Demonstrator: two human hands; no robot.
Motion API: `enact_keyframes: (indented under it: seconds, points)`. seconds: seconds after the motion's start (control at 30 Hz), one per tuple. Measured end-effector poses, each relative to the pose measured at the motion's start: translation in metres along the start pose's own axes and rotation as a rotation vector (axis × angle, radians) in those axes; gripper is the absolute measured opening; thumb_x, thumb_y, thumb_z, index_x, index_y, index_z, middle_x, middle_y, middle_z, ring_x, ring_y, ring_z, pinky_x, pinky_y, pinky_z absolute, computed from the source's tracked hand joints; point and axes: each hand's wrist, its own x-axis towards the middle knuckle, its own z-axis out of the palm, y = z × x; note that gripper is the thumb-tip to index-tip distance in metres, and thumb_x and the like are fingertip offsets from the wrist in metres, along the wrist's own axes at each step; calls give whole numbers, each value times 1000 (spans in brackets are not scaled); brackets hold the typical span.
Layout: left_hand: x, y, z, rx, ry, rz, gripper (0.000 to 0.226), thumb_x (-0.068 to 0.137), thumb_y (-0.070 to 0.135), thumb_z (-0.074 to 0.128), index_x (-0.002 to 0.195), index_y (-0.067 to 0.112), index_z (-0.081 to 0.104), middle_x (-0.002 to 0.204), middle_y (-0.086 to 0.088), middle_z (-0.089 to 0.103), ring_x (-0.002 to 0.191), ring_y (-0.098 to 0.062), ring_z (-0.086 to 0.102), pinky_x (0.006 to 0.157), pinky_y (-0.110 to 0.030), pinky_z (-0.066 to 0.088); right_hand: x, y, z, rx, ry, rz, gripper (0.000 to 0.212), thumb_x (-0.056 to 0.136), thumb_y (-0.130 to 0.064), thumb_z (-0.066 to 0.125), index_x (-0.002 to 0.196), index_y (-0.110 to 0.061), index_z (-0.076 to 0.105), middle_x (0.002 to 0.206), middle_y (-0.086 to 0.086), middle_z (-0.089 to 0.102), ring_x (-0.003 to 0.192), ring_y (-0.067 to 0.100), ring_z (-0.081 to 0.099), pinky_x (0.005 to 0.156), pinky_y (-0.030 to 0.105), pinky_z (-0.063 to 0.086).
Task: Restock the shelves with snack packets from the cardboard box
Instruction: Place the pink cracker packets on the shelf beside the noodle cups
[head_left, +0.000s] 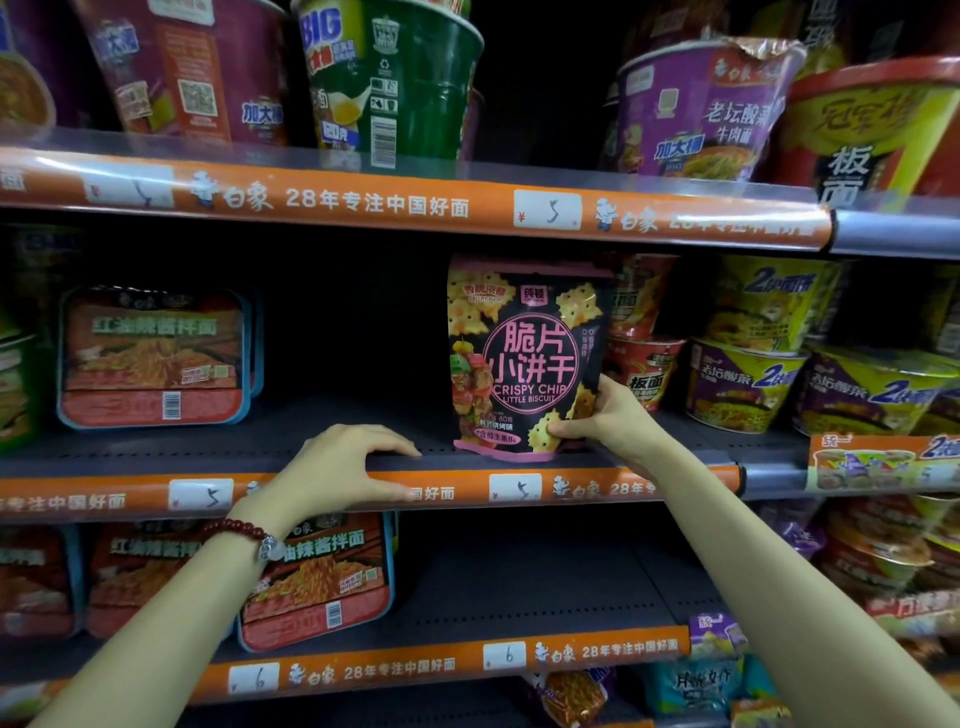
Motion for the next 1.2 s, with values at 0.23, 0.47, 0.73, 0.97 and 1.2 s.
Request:
enact_keyframes:
  seconds: [0.23,0.47,0.73,0.97,1.2]
  points:
    - [3,22,2,-77,92,91,36,77,39,73,111,27,67,110,11,65,102,-5,57,91,-27,47,-13,5,-2,-215,137,33,70,67,-24,86,128,-15,52,110,3,70,103,20,67,95,41,53]
    - [16,74,21,-159,168,316,25,80,26,72,105,22,70,102,10,65,95,-2,57,85,-16,43,-47,3,-16,-385,258,-30,43,76,-20,79,116,-16,63,99,3,70,89,13,69,82,28,57]
    - [46,145,82,-166,-71,497,25,83,32,69,104,20,69,104,4,70,94,-10,62,84,-32,52,-118,23,-55,-576,245,45,27,77,-14,78,102,-11,68,94,4,73,88,13,70,84,26,56]
    - [44,223,181,-152,-391,626,21,81,36,68,95,21,70,92,4,70,85,-11,64,79,-33,54,-223,89,-99,-705,349,448,19,80,-21,75,97,-15,70,85,-3,69,85,12,66,80,27,53]
    - [18,316,281,-98,-651,749,22,84,30,66,95,11,71,94,-3,73,87,-14,66,79,-33,55,-334,180,-138,-585,453,803,21,82,-24,74,96,-9,71,91,8,74,91,19,68,81,32,53]
